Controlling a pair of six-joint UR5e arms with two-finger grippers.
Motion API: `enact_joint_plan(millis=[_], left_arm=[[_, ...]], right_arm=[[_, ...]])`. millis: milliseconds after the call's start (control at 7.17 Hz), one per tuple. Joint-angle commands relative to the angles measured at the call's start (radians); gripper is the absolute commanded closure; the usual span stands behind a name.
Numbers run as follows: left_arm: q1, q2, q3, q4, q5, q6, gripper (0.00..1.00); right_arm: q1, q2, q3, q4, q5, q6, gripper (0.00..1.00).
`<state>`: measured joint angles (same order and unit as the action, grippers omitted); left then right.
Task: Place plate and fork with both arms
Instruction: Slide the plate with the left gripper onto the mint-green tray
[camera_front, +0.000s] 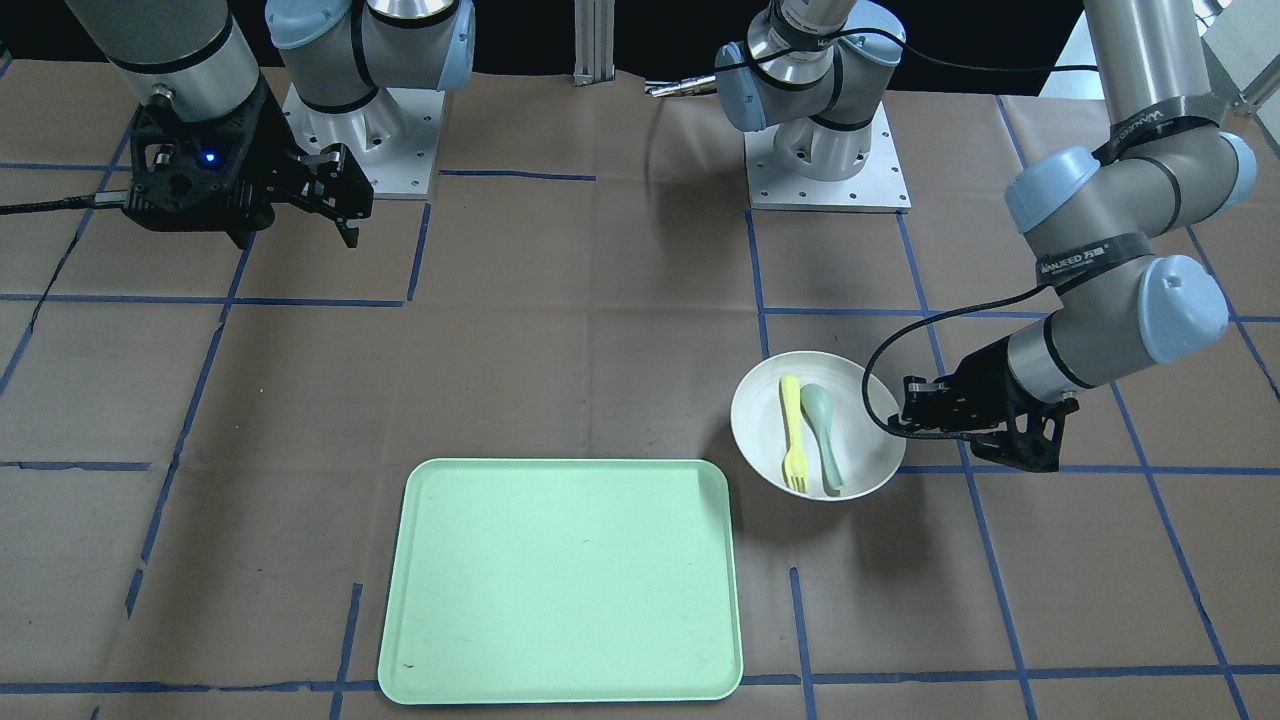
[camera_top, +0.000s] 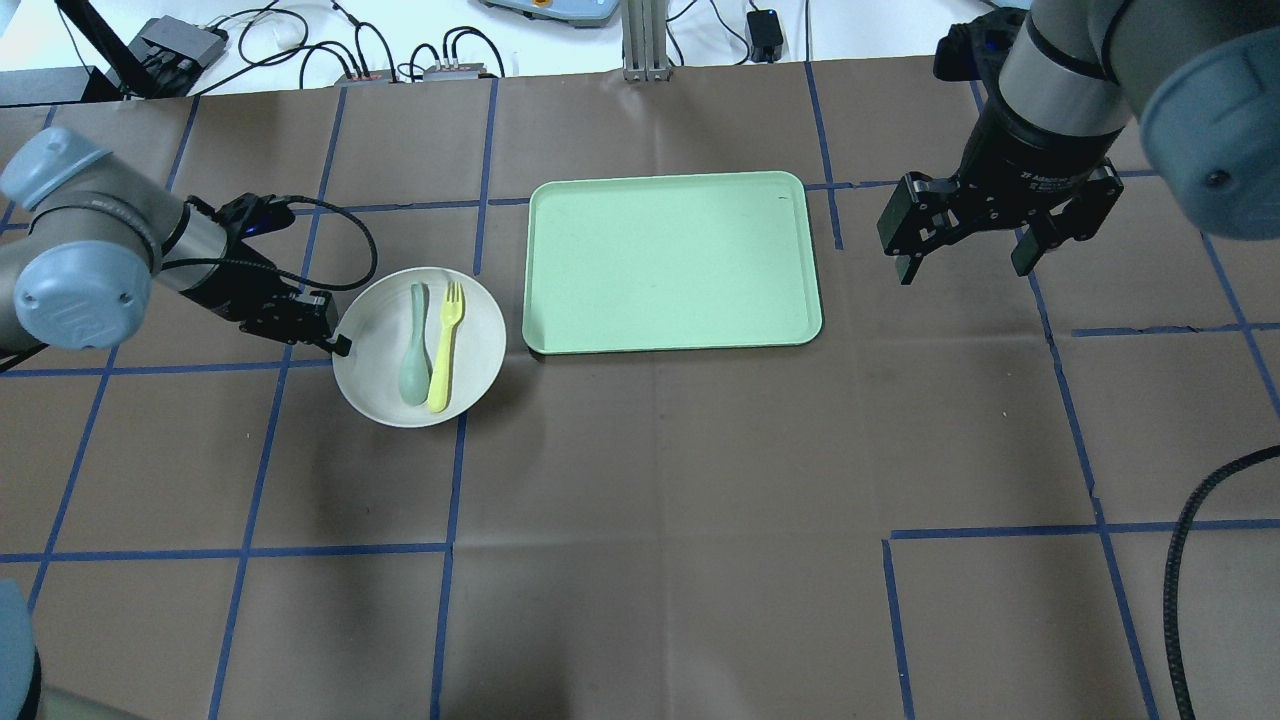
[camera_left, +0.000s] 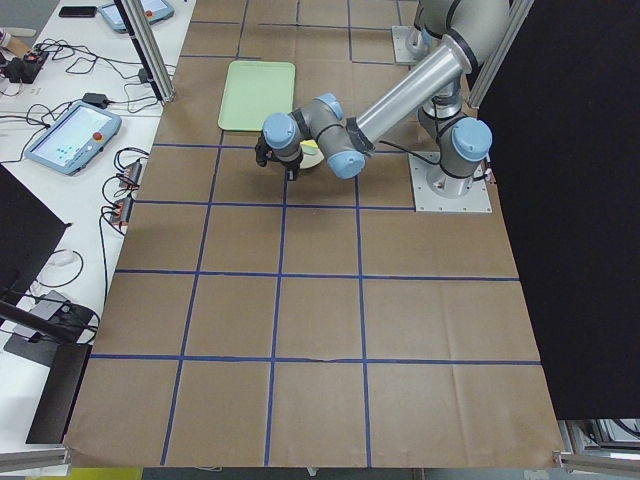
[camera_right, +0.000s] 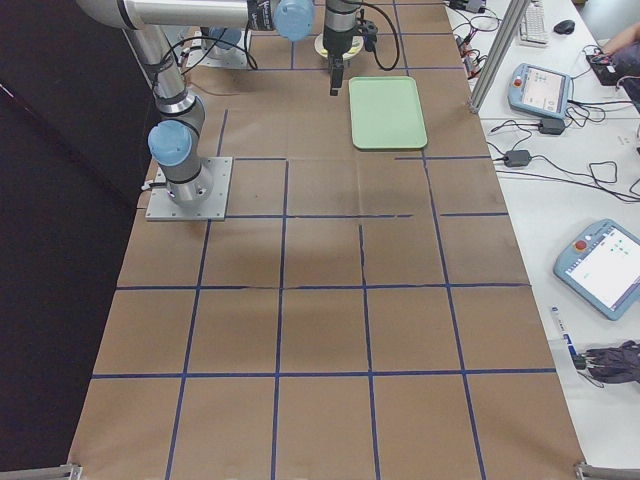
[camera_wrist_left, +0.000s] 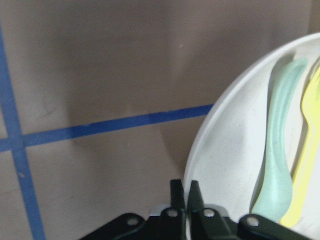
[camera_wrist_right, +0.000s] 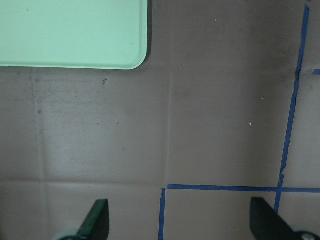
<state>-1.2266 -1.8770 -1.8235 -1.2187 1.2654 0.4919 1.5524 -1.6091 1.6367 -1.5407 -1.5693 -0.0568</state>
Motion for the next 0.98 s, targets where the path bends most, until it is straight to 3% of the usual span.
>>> enact_joint_plan(millis=[0, 419, 837], left_arm=[[-0.181, -0.115, 0.178, -0.004, -0.003, -0.09, 1.0], [-0.342, -0.31, 0.431, -0.048, -0.054, -0.208, 1.0], [-0.386, -0.467, 0.6, -0.067, -0.05, -0.239, 0.99]], right_arm=[[0.0, 0.0, 0.0, 0.001, 0.0, 0.0, 0.0], [0.002, 0.0, 0.002, 0.001, 0.0, 0.0, 0.0], [0.002, 0.0, 0.002, -0.001, 0.0, 0.0, 0.0]])
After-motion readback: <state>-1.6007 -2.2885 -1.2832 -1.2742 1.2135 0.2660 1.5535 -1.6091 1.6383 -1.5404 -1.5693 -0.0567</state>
